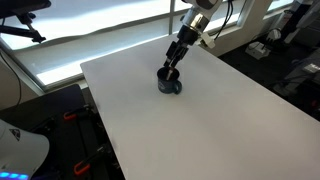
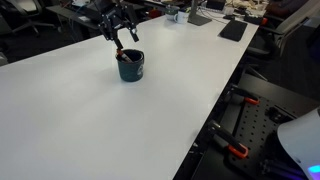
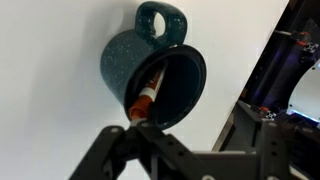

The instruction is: Remove the marker from the blue cup and put it on the table

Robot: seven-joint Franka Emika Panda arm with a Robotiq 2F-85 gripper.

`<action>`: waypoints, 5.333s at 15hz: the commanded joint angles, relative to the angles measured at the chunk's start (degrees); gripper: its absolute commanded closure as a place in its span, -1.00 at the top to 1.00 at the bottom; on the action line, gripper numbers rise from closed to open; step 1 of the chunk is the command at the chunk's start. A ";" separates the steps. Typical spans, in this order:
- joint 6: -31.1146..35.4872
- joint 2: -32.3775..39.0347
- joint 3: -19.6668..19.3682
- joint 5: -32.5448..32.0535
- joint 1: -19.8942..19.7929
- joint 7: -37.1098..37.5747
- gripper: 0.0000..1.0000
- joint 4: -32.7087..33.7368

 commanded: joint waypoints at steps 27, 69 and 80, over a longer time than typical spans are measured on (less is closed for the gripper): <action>1.11 -0.62 -0.92 -2.70 0.57 -14.69 1.00 -1.44; 0.75 3.04 -1.09 -4.08 1.46 -28.93 -0.37 2.32; 1.98 2.64 -2.12 -3.94 2.08 -18.29 -0.93 1.93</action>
